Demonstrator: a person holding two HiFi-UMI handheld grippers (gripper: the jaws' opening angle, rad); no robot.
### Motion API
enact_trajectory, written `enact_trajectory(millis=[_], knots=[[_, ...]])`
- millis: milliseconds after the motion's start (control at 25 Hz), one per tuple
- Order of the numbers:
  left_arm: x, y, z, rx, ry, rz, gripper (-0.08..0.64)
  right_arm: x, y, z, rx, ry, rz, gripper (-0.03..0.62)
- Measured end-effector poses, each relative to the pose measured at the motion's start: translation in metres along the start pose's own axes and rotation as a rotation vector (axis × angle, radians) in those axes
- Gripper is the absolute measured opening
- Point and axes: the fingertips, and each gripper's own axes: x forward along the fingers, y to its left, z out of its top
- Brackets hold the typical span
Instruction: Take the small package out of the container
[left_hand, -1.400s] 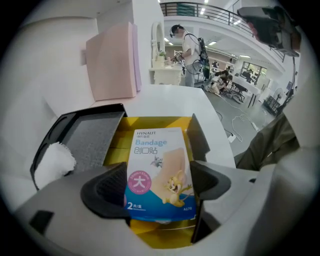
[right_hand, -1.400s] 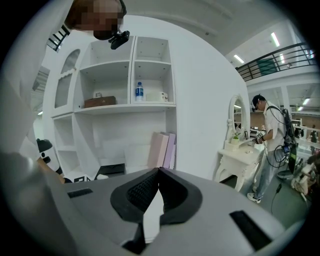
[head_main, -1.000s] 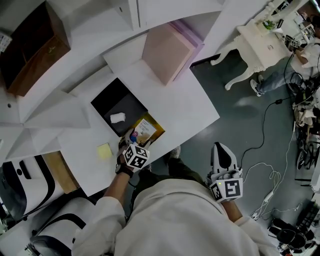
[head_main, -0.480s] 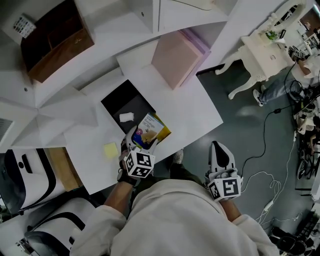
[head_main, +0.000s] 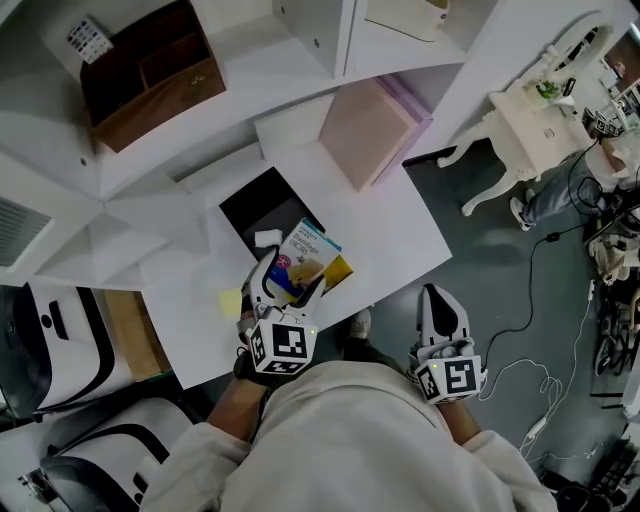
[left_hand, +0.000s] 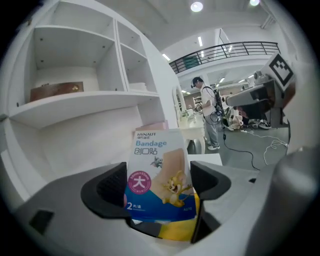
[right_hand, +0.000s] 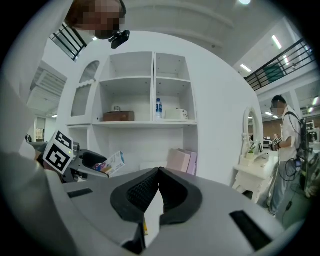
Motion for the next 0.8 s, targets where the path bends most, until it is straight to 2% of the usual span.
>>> enact_trajectory(millis=[440, 800], knots=[[-0.043, 0.023, 0.059, -0.029, -0.159, 0.067, 0.399, 0.002, 0.016, 0.024, -0.032, -0.049, 0.015, 0.025], [-0.063, 0.037, 0.081, -0.037, -0.224, 0.105, 0.399, 0.006, 0.027, 0.035, -0.07, -0.068, 0.021, 0.025]])
